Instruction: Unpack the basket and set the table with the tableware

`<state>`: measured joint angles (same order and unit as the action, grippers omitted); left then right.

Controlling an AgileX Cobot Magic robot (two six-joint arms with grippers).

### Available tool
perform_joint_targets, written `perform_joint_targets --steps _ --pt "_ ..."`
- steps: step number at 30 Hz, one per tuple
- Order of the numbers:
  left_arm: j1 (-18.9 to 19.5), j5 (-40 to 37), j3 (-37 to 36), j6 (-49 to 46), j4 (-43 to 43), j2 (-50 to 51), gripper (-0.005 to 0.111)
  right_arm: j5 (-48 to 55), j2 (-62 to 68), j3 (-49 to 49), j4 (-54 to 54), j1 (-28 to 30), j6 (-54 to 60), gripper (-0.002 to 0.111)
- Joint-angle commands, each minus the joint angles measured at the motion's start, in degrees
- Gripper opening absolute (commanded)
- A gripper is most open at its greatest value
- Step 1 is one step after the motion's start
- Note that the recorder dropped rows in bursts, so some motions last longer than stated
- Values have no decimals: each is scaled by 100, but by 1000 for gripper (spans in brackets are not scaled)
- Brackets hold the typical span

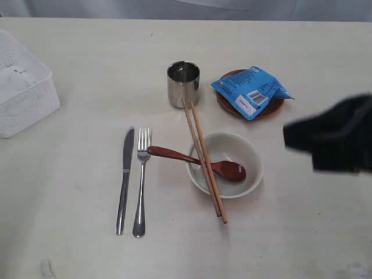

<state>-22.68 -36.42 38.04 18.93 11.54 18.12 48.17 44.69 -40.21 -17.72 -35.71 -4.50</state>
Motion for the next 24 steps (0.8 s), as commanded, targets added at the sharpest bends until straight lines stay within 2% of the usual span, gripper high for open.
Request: perform_joint_targets --steps 1,4,10,18,24 --pt "13 -261 -27 58 -46 -13 0 1362 626 159 -648 13 307 0" --pt "13 -272 -27 58 -119 -13 0 1464 1106 246 -1144 13 596 0" --pt "13 -330 -27 41 -176 -13 0 924 1645 776 -2102 -155 1190 0" --pt "13 -203 -27 41 -127 -13 0 -614 2153 1151 -1774 -1300 631 0" --pt "13 -210 -27 -38 -46 -13 0 -1007 2956 1151 -1680 -1391 751 0"
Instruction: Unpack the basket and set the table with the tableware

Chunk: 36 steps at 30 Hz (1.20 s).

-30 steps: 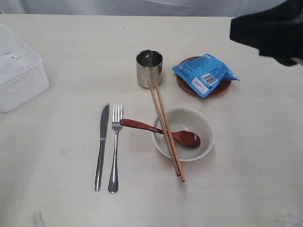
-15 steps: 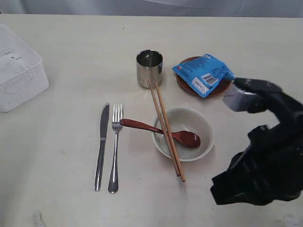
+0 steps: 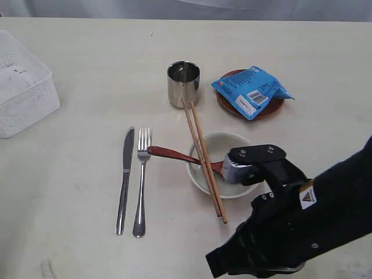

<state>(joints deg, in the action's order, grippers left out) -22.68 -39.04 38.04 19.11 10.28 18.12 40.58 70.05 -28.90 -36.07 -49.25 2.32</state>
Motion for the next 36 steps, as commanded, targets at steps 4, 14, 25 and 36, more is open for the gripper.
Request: perform_joint_targets --steps 4,14,25,36 --pt "13 25 -27 -183 166 -13 0 -567 729 20 328 -36 5 0" --pt "13 25 -27 -277 187 -13 0 -1163 1156 20 341 -36 5 0" --pt "13 25 -27 -355 187 -13 0 -1399 1219 20 450 -36 44 0" --pt "13 19 -27 -368 187 -13 0 -1403 1219 20 547 -36 58 0"
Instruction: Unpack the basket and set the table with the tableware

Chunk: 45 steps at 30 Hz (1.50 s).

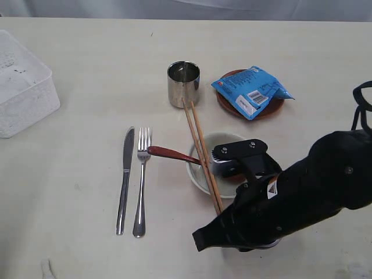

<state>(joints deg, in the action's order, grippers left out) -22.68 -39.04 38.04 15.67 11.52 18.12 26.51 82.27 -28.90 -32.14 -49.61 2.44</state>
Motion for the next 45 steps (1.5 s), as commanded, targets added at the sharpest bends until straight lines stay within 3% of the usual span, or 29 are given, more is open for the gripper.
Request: perform_joint_targets --steps 1,17,29,45 --pt "13 19 -27 -24 63 -13 0 -11 -2 20 183 -1 46 0" --pt "13 19 -27 -90 63 -13 0 1036 -388 20 697 -1 -106 0" --pt "13 11 -27 -101 63 -13 0 -162 -137 20 640 -1 -391 0" --pt "13 0 -27 -124 63 -13 0 -152 -137 20 723 -1 -411 0"
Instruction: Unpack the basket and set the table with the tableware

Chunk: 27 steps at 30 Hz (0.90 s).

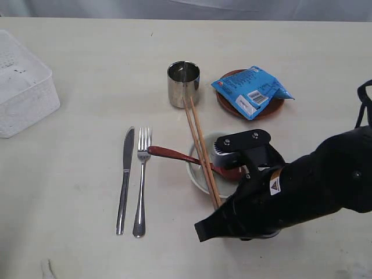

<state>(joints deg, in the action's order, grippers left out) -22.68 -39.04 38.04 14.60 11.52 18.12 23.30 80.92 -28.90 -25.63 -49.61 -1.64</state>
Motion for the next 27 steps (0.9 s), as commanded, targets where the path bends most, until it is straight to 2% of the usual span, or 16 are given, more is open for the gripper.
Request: perform_joint_targets --steps 1,6,16,22,27 --pt "13 -14 -27 -31 63 -13 0 279 -2 20 72 -1 -3 0" --pt "13 -50 -27 -98 63 -13 0 672 -2 20 182 -1 -3 0" --pt "13 -50 -27 -140 63 -13 0 425 -123 20 183 -1 -65 0" --pt "13 -99 -27 -180 63 -13 0 132 -1131 20 183 -1 -68 0" --pt "13 -132 -27 -180 63 -13 0 -200 -2306 20 595 -1 -128 0"
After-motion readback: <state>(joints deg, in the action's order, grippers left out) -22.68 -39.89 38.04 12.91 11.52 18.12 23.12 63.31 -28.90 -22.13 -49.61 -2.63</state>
